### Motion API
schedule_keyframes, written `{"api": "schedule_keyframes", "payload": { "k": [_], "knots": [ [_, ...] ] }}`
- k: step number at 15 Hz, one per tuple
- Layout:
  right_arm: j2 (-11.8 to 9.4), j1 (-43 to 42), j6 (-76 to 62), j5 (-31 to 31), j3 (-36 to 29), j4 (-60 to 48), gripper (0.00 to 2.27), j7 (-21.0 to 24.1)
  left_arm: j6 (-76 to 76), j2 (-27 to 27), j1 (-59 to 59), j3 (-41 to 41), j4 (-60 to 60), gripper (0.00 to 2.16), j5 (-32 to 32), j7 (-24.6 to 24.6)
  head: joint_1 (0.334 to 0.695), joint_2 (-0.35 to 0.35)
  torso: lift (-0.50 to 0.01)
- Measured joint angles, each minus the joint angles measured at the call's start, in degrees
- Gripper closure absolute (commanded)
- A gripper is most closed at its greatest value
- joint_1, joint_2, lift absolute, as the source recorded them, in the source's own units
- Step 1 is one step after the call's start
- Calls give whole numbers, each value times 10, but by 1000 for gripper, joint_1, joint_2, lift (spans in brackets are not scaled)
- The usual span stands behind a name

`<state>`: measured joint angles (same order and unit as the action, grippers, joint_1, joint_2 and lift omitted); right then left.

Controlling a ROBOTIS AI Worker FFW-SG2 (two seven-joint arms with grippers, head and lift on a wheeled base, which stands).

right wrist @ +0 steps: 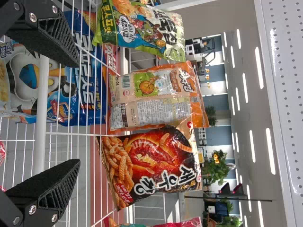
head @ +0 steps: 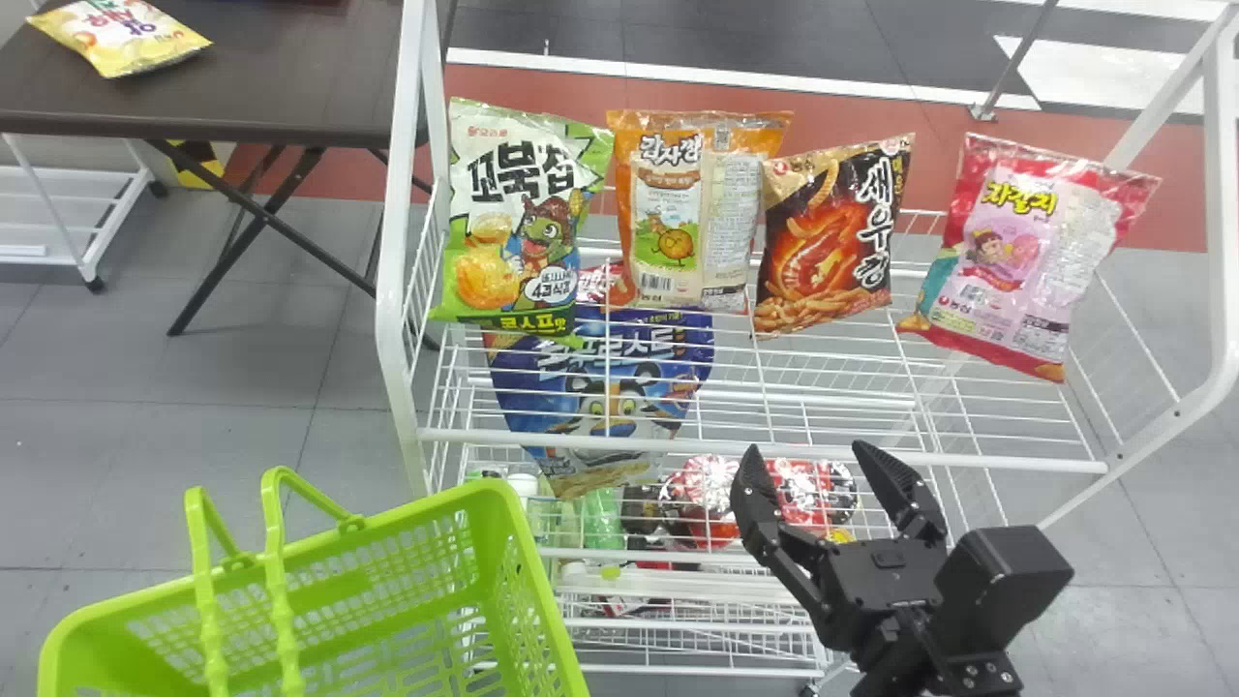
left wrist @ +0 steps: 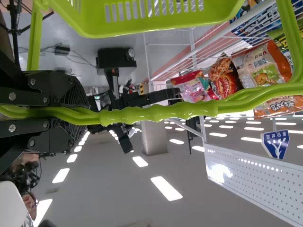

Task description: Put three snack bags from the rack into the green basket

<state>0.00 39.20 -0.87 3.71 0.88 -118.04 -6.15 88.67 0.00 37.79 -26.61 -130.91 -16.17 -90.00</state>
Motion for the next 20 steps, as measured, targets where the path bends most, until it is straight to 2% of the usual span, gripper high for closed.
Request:
{"api": "schedule_keyframes", "payload": {
  "k": [13, 15, 20],
  "knots": [
    [0, -12, -2, 0, 1, 9, 93, 1, -4, 0, -1, 2, 5, 2152, 0, 0, 695, -114, 0],
    [0, -40, -2, 0, 6, 26, 97, 7, -5, 0, 0, 3, 4, 2152, 0, 0, 695, -112, 0],
    [0, -142, 19, 0, 43, 79, 97, 9, -5, 0, 5, 4, 1, 2152, 0, 0, 695, -38, 0]
  ]
}}
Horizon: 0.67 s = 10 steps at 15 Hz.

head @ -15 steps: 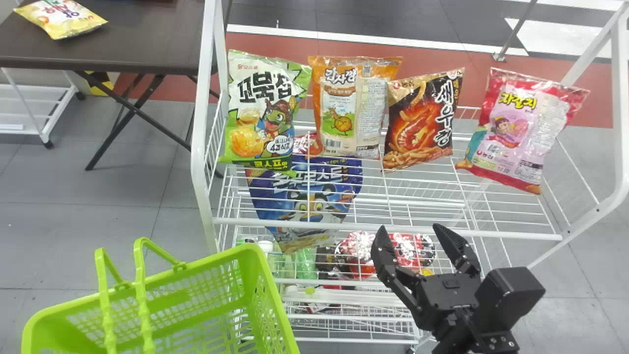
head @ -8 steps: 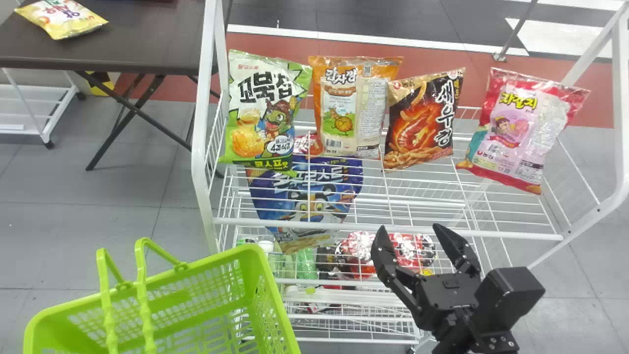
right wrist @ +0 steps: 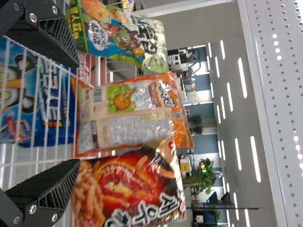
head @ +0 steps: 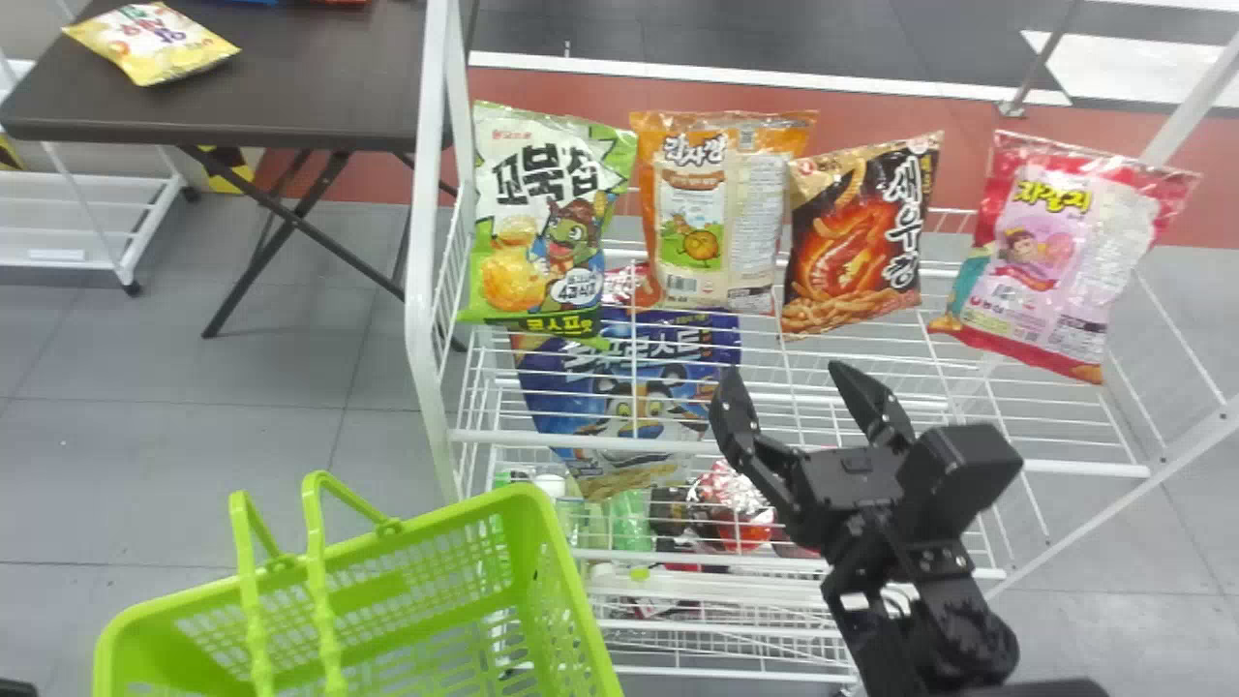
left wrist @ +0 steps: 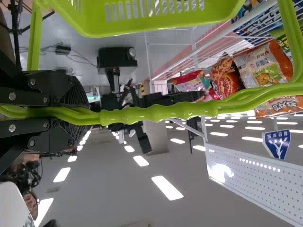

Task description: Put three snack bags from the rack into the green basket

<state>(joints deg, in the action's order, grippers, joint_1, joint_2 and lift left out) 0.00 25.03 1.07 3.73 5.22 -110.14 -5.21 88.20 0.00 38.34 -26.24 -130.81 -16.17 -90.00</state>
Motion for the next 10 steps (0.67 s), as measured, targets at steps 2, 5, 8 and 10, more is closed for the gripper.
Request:
{"api": "schedule_keyframes", "payload": {
  "k": [2, 5, 8, 10],
  "knots": [
    [0, -49, 21, -1, 21, 27, 97, 4, 0, 0, 3, 0, -1, 2152, 0, 0, 695, 14, 0],
    [0, -126, 38, -1, 58, 86, 97, 9, -1, 0, 6, 0, -1, 2152, 0, 0, 695, 69, 0],
    [0, -206, 40, -1, 98, 169, 97, 19, -2, 0, 8, -2, -2, 2148, 0, 0, 695, 134, 0],
    [0, -256, 38, 2, 121, 231, 97, 22, -3, 0, 9, -3, -2, 2152, 0, 0, 695, 161, 0]
  ]
}}
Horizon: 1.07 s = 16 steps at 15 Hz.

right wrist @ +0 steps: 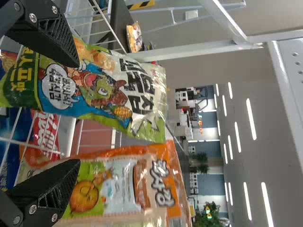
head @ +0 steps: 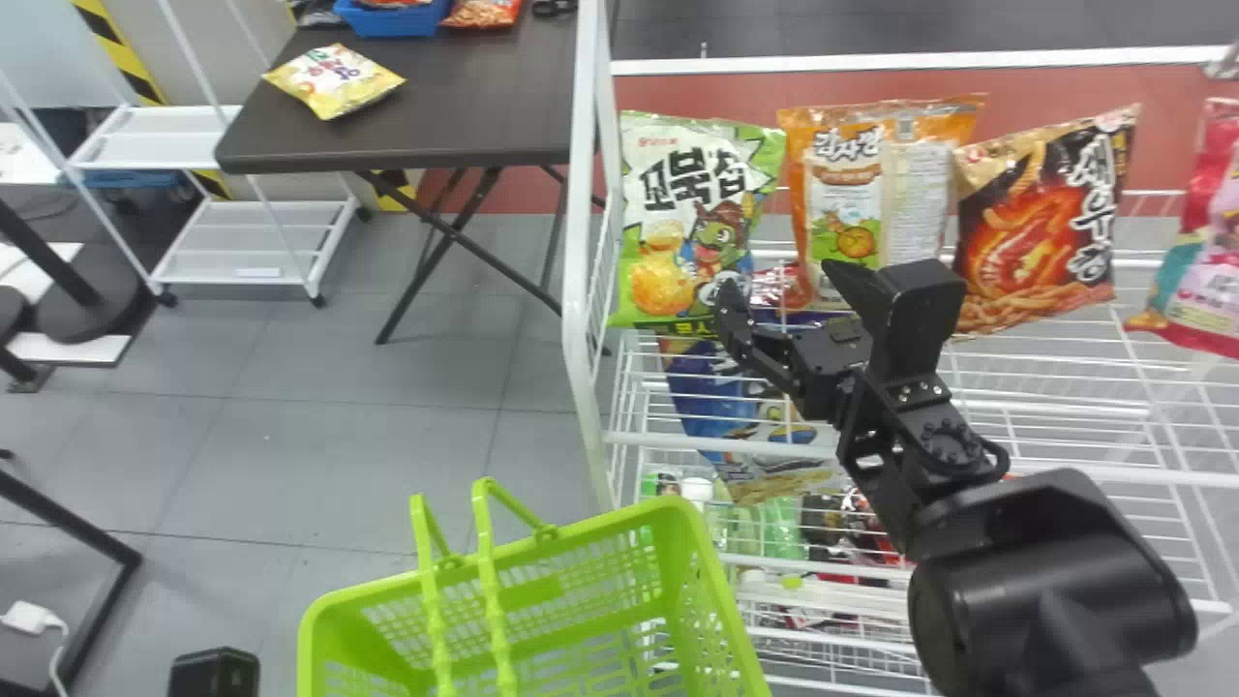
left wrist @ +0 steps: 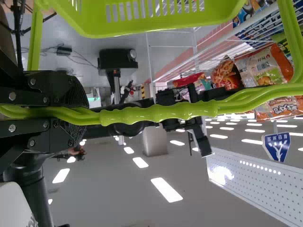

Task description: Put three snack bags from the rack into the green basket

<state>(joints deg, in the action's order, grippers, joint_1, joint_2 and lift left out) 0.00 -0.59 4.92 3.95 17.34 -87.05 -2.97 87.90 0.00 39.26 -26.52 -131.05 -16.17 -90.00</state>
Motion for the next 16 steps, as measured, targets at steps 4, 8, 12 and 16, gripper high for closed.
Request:
{"api": "schedule_keyframes", "payload": {
  "k": [4, 8, 12, 16],
  "knots": [
    [0, -69, -21, 13, 35, 91, 181, 21, -2, 0, 0, 0, 1, 2152, 0, 0, 695, 190, 0],
    [0, -109, -69, 31, 43, 151, 1123, -15, -4, 0, -2, 1, 3, 2152, 0, 0, 695, 202, 0],
    [0, -112, -69, 37, 42, 154, 2165, -36, -4, 1, -2, 1, 4, 2148, 0, 0, 695, 215, 0],
    [0, -111, -54, 37, 40, 147, 2253, -35, -7, 2, -2, 0, 7, 2148, 0, 0, 695, 213, 0]
  ]
}}
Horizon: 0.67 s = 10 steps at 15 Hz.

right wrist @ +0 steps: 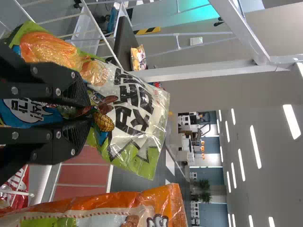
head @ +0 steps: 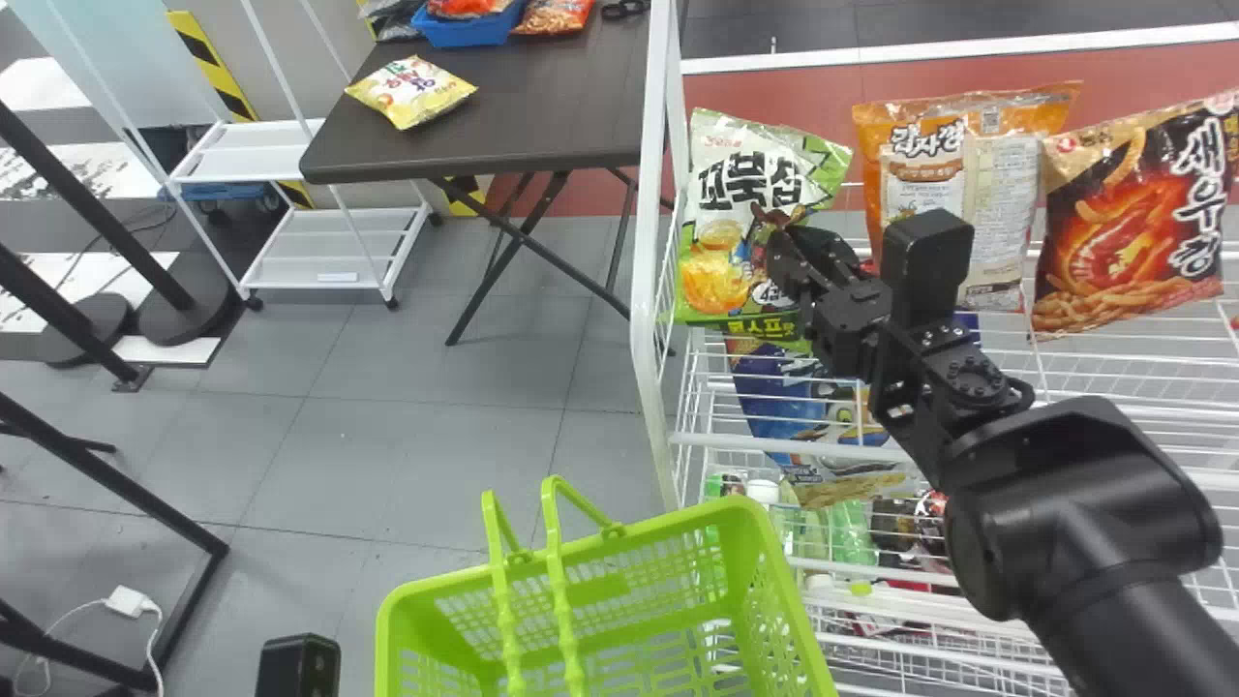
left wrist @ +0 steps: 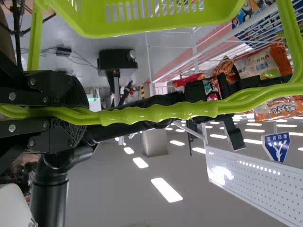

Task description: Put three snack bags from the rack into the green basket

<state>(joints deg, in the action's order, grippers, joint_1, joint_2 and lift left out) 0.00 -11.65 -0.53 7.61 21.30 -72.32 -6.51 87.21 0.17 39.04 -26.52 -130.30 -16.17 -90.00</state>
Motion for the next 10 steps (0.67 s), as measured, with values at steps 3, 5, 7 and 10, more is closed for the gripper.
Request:
{"api": "schedule_keyframes", "payload": {
  "k": [3, 5, 7, 10],
  "knots": [
    [0, 22, 2, -11, 1, -45, 2253, 0, -1, 0, 0, -1, 1, 2148, 0, 0, 695, 225, 0],
    [0, 60, 27, -26, -7, -111, 2253, 0, -1, 0, 0, -3, 1, 2152, -3, 0, 695, 232, 0],
    [0, 118, 69, -27, -34, -205, 2253, -1, -2, 1, -2, -6, 1, 2148, -7, 0, 695, 211, 0],
    [-4, 213, 104, -21, -64, -341, 2253, -3, -1, 1, -15, -7, 1, 2152, -8, 0, 695, 181, 0]
  ]
}}
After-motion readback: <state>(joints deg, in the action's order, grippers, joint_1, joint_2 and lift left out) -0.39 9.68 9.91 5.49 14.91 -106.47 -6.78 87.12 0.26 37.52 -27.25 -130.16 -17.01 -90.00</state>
